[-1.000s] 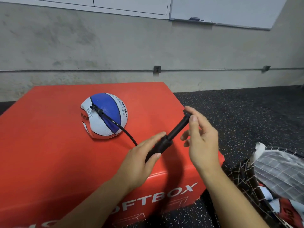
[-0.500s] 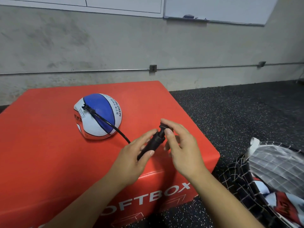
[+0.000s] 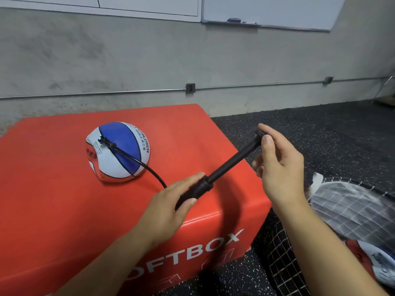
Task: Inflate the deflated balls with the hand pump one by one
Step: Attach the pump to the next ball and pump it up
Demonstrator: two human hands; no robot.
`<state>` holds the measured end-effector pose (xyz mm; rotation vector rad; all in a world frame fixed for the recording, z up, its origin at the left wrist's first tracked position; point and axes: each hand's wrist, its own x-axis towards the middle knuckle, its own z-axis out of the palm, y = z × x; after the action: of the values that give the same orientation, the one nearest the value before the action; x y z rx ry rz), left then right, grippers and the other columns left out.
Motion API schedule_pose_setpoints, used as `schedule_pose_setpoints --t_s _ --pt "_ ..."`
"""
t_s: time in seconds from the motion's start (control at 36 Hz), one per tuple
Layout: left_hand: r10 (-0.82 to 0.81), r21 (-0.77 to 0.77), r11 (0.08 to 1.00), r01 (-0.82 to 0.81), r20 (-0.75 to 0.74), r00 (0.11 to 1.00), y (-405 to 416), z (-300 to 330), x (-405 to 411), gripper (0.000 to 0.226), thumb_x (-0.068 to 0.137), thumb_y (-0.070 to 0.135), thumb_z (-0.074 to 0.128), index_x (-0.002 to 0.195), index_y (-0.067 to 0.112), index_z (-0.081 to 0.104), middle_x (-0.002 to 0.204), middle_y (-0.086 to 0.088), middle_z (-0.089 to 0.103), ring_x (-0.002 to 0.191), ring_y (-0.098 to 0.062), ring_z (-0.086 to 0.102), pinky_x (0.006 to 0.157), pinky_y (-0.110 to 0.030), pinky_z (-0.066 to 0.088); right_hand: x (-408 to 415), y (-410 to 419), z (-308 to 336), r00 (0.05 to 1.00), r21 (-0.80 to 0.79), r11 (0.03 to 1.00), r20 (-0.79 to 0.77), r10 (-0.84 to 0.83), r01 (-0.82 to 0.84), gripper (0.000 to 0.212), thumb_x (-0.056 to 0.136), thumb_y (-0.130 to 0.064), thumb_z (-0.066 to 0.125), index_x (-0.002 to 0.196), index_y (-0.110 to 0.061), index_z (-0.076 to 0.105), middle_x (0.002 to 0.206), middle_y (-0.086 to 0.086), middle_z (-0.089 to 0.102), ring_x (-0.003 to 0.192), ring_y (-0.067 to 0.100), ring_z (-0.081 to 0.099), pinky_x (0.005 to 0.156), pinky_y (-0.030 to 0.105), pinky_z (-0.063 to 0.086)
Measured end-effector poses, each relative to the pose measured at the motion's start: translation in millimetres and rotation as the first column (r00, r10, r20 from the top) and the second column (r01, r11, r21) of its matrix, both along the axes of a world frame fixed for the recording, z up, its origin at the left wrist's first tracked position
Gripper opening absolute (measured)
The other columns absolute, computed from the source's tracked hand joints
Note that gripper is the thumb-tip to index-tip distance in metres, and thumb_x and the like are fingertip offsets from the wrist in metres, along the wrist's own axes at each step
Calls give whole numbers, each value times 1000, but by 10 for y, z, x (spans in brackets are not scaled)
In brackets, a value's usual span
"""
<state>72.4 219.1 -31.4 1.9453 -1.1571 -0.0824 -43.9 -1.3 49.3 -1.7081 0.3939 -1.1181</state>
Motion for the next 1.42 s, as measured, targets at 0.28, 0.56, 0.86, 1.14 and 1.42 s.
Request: schedule_pose_setpoints --t_s 0.28,0.56,0.86,1.14,1.42 --pt "25 -30 999 -26 -48 999 54 -20 45 68 102 14 62 154 52 40 142 30 56 128 6 57 113 -32 47 237 306 -175 993 -30 996 -82 87 -90 29 109 -23 54 133 -28 70 94 -10 73 54 14 60 59 29 50" --pt "35 -78 996 -41 -79 996 41 -37 100 67 101 11 64 155 45 43 143 27 57 127 3 59 112 -34 50 338 568 -452 952 -12 967 -178 249 -255 29 108 -24 56 130 -37 70 101 -6 74 53 11 57 55 22 47" --pt "17 -72 997 -24 -86 996 114 -33 120 79 97 8 68 157 48 38 148 27 54 128 2 59 112 -30 49 331 606 -440 941 -124 955 -245 232 -268 30 106 -24 60 127 -44 69 118 -19 71 55 14 65 63 21 50" --pt "-2 -21 1000 1 -62 998 105 34 46 83 98 7 68 154 58 35 146 33 52 131 5 56 115 -30 46 195 299 -29 988 -31 988 -42 152 -153 27 107 -19 60 123 -38 71 85 -14 74 56 10 60 54 23 47" --pt "-10 35 999 9 37 999 63 40 4 82 99 13 68 154 62 31 143 45 44 132 13 49 115 -28 43 -17 28 110 998 35 999 41 39 -40 26 108 -20 57 126 -29 73 79 -3 68 60 11 57 53 27 45"
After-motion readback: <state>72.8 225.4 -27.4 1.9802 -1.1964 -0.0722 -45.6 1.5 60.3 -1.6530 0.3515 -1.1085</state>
